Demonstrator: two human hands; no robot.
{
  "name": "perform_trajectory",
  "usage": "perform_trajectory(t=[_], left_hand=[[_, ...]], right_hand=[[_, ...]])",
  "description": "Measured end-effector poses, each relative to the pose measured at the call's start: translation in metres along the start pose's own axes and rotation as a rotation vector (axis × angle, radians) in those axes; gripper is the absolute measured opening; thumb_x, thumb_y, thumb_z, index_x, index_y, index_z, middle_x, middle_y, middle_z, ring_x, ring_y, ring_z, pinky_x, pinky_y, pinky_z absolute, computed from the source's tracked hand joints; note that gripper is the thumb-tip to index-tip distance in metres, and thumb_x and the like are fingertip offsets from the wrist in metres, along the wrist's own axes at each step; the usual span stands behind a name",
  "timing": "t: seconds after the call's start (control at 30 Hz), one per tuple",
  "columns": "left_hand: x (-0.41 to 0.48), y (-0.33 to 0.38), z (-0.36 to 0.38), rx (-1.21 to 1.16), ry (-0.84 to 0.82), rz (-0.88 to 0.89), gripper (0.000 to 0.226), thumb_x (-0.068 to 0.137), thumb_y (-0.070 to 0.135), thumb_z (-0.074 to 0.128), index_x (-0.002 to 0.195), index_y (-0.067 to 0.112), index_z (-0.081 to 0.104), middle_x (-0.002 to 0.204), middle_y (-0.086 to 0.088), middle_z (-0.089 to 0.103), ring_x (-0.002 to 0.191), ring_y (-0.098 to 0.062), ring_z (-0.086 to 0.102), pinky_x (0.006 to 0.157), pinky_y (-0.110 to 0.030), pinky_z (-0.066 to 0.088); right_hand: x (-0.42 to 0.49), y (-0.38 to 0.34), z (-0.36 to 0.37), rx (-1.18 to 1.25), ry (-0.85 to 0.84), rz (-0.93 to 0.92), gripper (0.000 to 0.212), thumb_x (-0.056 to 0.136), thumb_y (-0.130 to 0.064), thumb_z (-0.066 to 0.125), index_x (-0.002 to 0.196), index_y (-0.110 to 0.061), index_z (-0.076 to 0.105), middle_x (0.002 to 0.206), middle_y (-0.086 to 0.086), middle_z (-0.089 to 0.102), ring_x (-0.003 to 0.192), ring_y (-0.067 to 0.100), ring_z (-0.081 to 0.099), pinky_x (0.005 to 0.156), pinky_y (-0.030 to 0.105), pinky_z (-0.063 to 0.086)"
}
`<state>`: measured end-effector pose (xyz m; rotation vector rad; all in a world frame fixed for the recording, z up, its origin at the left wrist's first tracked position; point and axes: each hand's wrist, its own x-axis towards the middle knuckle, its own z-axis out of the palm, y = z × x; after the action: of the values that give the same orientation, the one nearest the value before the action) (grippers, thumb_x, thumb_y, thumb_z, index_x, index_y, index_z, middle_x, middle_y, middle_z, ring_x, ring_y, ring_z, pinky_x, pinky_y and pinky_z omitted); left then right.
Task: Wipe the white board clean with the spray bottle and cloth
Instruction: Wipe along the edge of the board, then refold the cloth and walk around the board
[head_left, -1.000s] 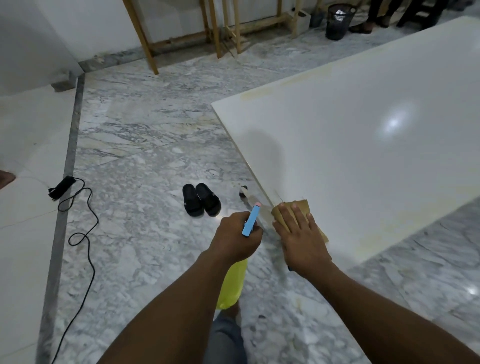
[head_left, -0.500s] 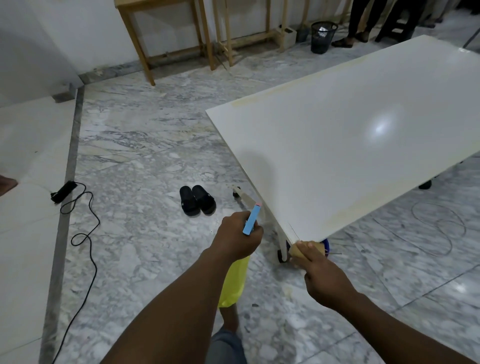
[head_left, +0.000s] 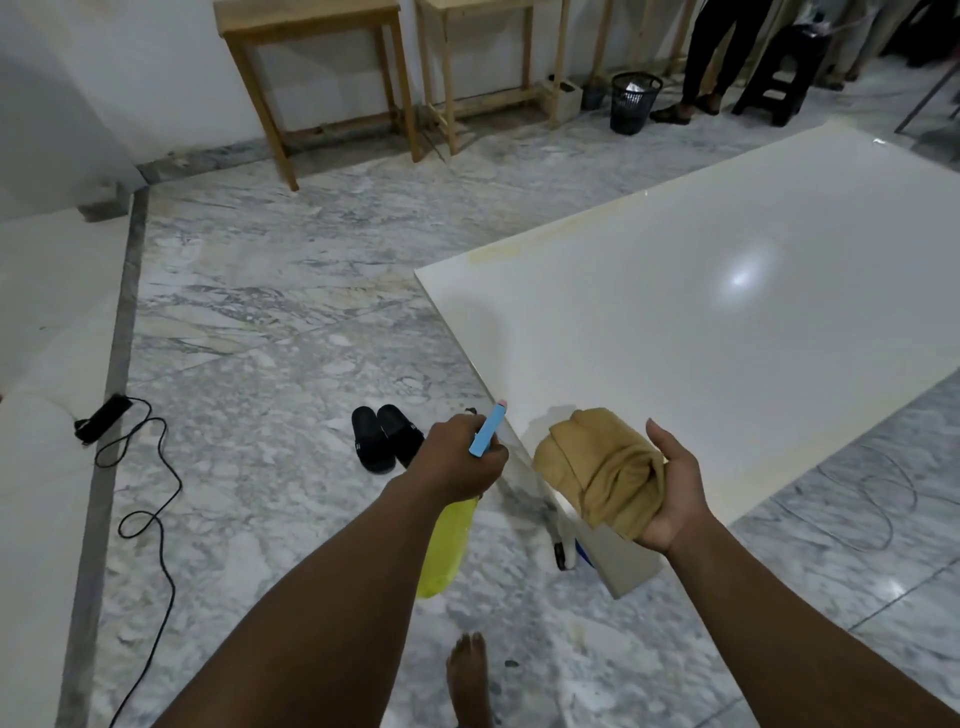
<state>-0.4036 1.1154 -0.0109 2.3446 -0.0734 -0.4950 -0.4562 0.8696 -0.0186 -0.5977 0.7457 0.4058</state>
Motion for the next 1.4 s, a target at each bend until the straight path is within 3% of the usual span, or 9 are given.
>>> perform_trajectory(t=[0.13,0.47,0.77,0.9,1.0,1.1,1.2,1.3,1.4], left_hand=[[0.03,0.002,-0.015,0.005,-0.04,-0.004,0.018,0.09,0.026,0.055,0.074,0.018,0.052,0.073,-0.004,0.063,0.07,-0.032,0.074,0.071,-0.048,0.063],[0.06,0.01,-0.012,-0.053,-0.043,-0.069,0.017,0.089,0.028,0.061,0.087,0.011,0.063,0.081,-0.007,0.065,0.065,-0.021,0.064,0.069,-0.039,0.06],[0.026,0.025,0.036,-0.213,0.178,-0.363,0.024,0.087,0.026,0.068,0.095,0.003,0.066,0.094,-0.019,0.072,0.085,-0.038,0.072,0.08,-0.049,0.063],[-0.008,0.046,0.074,-0.267,0.281,-0.487,0.02,0.088,0.029,0.068,0.095,0.011,0.067,0.092,-0.014,0.072,0.079,-0.033,0.075,0.078,-0.048,0.064],[-0.035,0.06,0.095,-0.287,0.372,-0.551,0.02,0.09,0.028,0.068,0.097,0.01,0.068,0.085,-0.006,0.069,0.072,-0.026,0.072,0.075,-0.04,0.063],[-0.061,0.077,0.113,-0.301,0.461,-0.61,0.019,0.089,0.029,0.067,0.096,0.011,0.068,0.082,-0.001,0.066,0.068,-0.021,0.067,0.075,-0.04,0.063],[-0.086,0.095,0.134,-0.329,0.507,-0.647,0.017,0.088,0.028,0.067,0.093,0.011,0.068,0.083,-0.005,0.068,0.075,-0.03,0.074,0.076,-0.044,0.065],[-0.107,0.115,0.159,-0.326,0.54,-0.654,0.019,0.088,0.028,0.067,0.093,0.009,0.067,0.089,-0.015,0.072,0.08,-0.035,0.074,0.077,-0.05,0.064],[-0.127,0.139,0.198,-0.356,0.56,-0.658,0.019,0.087,0.028,0.067,0.092,0.01,0.065,0.089,-0.017,0.073,0.078,-0.038,0.074,0.076,-0.049,0.064]], right_hand=[[0.022,-0.022,0.035,-0.08,-0.036,0.006,0.063,0.089,-0.053,0.057,0.127,-0.004,0.065,0.132,0.018,0.063,0.121,0.035,0.062,0.106,0.049,0.043],[0.064,-0.07,0.069,-0.35,-0.052,0.103,0.051,0.087,-0.033,0.051,0.126,-0.001,0.063,0.123,0.023,0.067,0.102,0.038,0.07,0.094,0.051,0.053],[0.111,-0.101,0.076,-0.677,-0.277,0.384,0.058,0.079,-0.018,0.047,0.134,-0.001,0.056,0.133,0.024,0.06,0.121,0.04,0.059,0.11,0.055,0.039],[0.111,-0.104,0.071,-0.932,-0.396,0.414,0.054,0.086,-0.03,0.063,0.13,-0.001,0.057,0.121,0.022,0.068,0.105,0.038,0.069,0.089,0.047,0.056],[0.105,-0.095,0.066,-1.066,-0.492,0.506,0.04,0.095,-0.026,0.057,0.127,-0.002,0.058,0.114,0.022,0.071,0.094,0.035,0.073,0.07,0.041,0.061],[0.096,-0.084,0.057,-1.174,-0.518,0.512,0.049,0.089,-0.013,0.057,0.137,0.0,0.05,0.125,0.023,0.065,0.104,0.039,0.068,0.083,0.048,0.058],[0.079,-0.083,0.044,-1.147,-0.658,0.536,0.064,0.082,-0.016,0.059,0.142,0.002,0.044,0.138,0.024,0.051,0.119,0.039,0.051,0.11,0.053,0.036],[0.051,-0.092,0.026,-1.051,-0.717,0.588,0.081,0.066,-0.016,0.068,0.141,0.003,0.045,0.134,0.026,0.051,0.115,0.04,0.052,0.1,0.049,0.046],[0.035,-0.106,-0.005,-0.997,-0.685,0.645,0.062,0.078,-0.018,0.044,0.137,0.0,0.048,0.134,0.024,0.058,0.121,0.04,0.057,0.103,0.049,0.047]])
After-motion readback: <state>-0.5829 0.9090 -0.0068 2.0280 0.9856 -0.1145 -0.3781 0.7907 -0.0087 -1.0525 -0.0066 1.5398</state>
